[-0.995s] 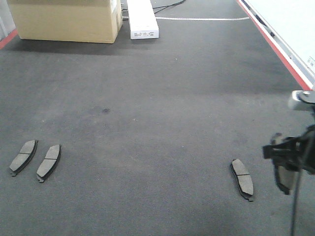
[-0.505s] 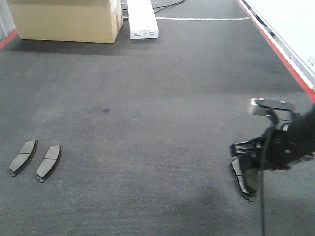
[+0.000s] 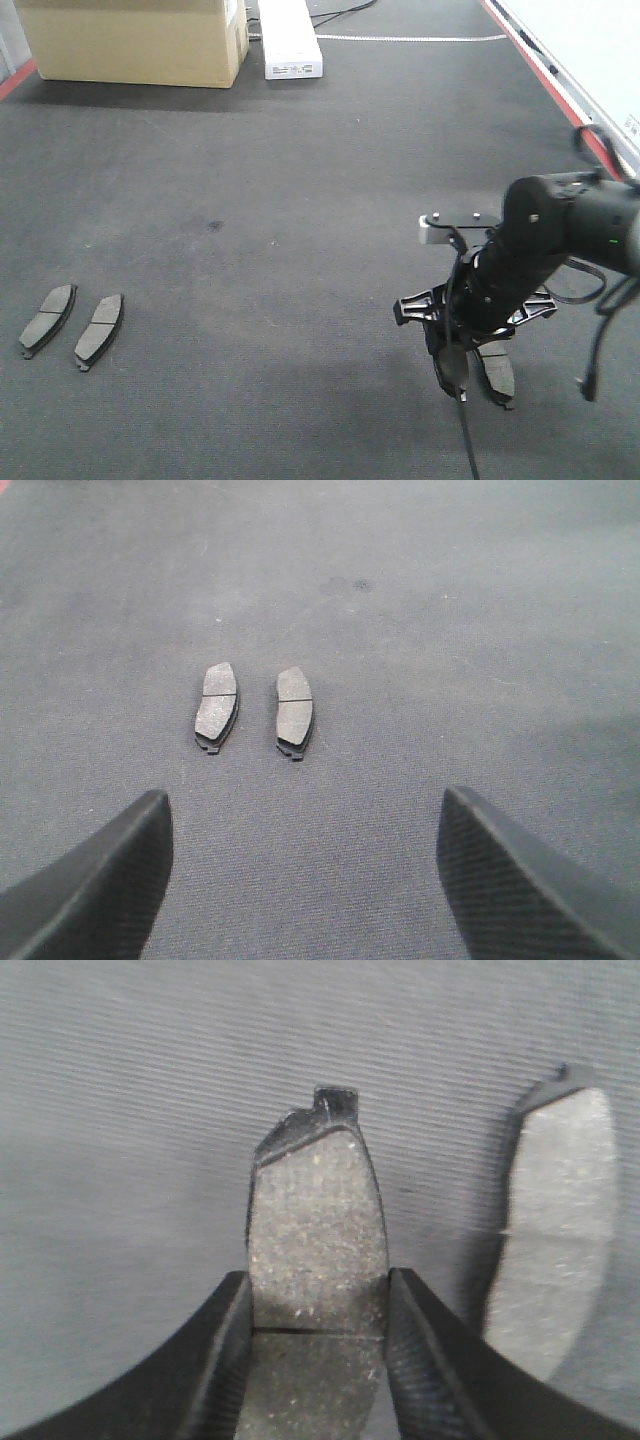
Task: Move and align brake pads A on conveyor
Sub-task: 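Lower the right gripper's brake pad beside the other placed pad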
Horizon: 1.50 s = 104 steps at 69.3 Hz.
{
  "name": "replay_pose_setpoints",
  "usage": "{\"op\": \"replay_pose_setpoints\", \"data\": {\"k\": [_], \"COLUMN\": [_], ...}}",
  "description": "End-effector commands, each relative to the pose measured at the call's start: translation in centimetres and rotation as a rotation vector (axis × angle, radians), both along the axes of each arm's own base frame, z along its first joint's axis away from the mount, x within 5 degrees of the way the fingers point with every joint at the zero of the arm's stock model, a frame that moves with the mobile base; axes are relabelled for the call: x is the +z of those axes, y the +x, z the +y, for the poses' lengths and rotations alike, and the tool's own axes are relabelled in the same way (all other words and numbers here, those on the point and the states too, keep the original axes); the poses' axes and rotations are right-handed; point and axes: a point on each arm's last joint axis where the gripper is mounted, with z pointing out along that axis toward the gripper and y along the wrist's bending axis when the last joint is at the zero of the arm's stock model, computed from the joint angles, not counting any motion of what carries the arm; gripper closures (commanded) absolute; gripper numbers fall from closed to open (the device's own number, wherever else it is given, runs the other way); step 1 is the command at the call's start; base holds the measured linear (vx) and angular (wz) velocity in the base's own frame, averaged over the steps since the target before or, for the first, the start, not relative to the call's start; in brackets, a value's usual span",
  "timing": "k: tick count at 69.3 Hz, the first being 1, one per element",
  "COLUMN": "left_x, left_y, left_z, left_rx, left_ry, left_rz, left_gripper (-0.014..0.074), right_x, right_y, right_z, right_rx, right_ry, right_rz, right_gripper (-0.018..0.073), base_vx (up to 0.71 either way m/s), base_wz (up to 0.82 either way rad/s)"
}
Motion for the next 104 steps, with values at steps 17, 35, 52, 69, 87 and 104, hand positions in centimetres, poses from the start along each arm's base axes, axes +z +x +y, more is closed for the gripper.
{"op": "replay_pose_setpoints", "data": {"k": [17, 35, 52, 69, 87, 104], "left_x": [1.3, 1.3, 1.3, 1.3, 1.3, 1.3], "left_y": [0.2, 0.2, 0.2, 0.2, 0.2, 0.2], "left_z": [-0.1, -0.1, -0.1, -0.1, -0.1, -0.1], "left_rx": [-0.005, -0.005, -0.005, -0.005, -0.005, -0.005], "left_ry": [-0.026, -0.026, -0.026, -0.026, -0.026, -0.026], "left_rz": [-0.082, -0.082, -0.082, -0.082, -0.082, -0.082], "left_gripper": [0.008, 0.008, 0.008, 0.008, 0.008, 0.008], "right_x": [1.7, 0.0, -0.5, -0.6, -0.6, -0.6], "right_y": [1.8, 2.4, 2.7, 2.9, 3.0, 3.0], "right_z": [0.9, 1.1, 1.1, 1.2, 1.1, 1.1], "right_rx": [-0.008, -0.009, -0.008, -0.009, -0.002, 0.002], "right_ry": [0.006, -0.005, -0.007, -0.002, -0.008, -0.01], "right_rz": [-0.095, -0.06, -0.072, -0.09, -0.1, -0.103], "right_gripper": [0.0564, 0.0564, 0.0564, 0.0564, 0.0564, 0.0564], "base_vx": [0.0, 0.0, 0.0, 0.0, 0.0, 0.0], "base_wz": [0.0, 0.0, 0.0, 0.0, 0.0, 0.0]}}
